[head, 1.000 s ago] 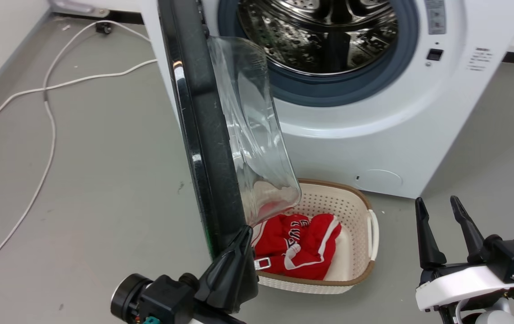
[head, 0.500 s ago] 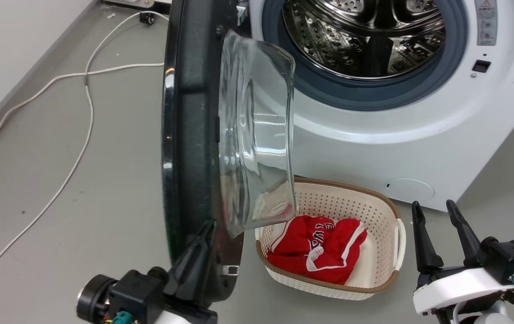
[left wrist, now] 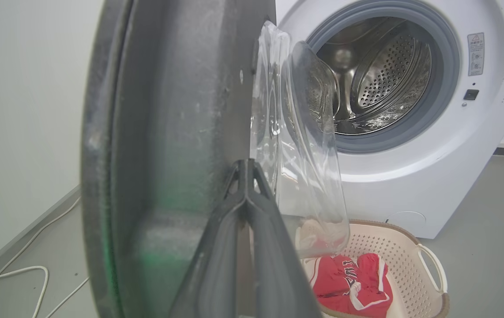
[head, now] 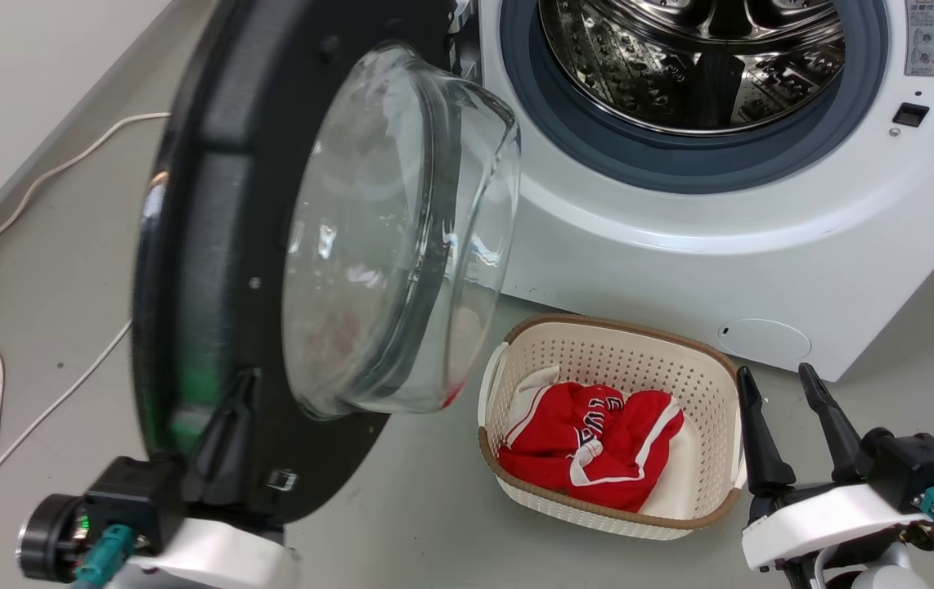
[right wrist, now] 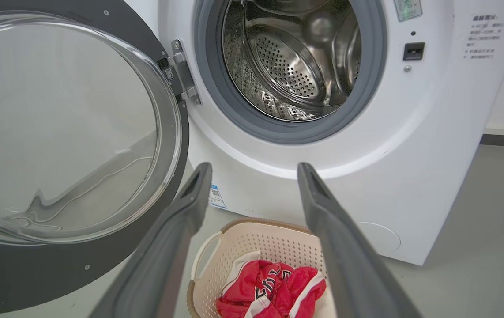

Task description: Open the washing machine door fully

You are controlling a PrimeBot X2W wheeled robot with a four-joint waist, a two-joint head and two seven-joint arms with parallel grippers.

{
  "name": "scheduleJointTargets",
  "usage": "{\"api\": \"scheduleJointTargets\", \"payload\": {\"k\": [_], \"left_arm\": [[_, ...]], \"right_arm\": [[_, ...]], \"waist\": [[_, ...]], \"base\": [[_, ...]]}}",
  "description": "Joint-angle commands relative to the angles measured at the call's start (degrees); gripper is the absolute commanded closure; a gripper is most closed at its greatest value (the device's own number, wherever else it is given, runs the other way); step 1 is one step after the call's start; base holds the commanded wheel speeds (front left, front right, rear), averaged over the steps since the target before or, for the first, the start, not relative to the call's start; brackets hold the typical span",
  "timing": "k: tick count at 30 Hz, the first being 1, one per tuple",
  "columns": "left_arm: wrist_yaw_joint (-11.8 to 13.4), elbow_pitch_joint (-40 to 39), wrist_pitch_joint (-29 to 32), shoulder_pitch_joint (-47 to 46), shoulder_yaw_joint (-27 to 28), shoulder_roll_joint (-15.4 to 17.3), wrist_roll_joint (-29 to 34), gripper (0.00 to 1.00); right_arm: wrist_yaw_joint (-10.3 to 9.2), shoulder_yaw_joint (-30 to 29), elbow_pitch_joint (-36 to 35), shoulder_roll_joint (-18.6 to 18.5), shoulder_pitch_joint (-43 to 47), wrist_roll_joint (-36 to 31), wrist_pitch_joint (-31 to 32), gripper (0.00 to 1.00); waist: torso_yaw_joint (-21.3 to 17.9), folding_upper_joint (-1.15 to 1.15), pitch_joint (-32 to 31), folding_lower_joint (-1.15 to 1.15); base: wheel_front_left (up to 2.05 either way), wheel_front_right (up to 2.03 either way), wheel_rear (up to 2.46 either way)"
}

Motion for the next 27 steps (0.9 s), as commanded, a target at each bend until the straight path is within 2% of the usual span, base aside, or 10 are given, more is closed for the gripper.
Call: {"api": "scheduleJointTargets", "payload": {"k": [1,5,11,19,27], "left_arm": [[1.40,2.62,-1.20,-0.92,3.86,0.75,-1.57,1.00],[2.01,6.47,-3.53,-1.33,8.60,1.60,-4.17,1.00],[1.69,14.67,-8.80,-3.83,14.95,1.17,-9.05,1.00],[-1.16,26.57,-15.11,-10.00,20.90,3.57,-13.37,1.00],[-4.16,37.60,-18.04,-16.88,24.20,6.64,-14.64,1.00]], "right_arm": [[-0.04,0.16,-0.12,0.12,-0.70,-0.39,0.21,0.00],[-0.03,0.02,-0.47,0.13,-1.16,-0.72,0.57,0.00],[-0.03,-0.30,-1.41,0.13,-2.12,-1.57,1.25,0.00],[-0.04,-0.39,-2.51,0.12,-3.48,-2.53,2.13,0.00],[-0.03,-0.55,-3.18,0.12,-4.45,-3.23,2.50,0.00]], "waist": [[-0.49,0.00,0.80,0.00],[-1.02,0.00,1.87,0.00],[-1.67,0.00,4.37,0.00],[-2.14,0.00,7.23,0.00],[-2.36,0.00,8.62,0.00]], "base": [[0.00,0.00,0.00],[0.00,0.00,0.00],[0.00,0.00,0.00],[0.00,0.00,0.00],[0.00,0.00,0.00]]}}
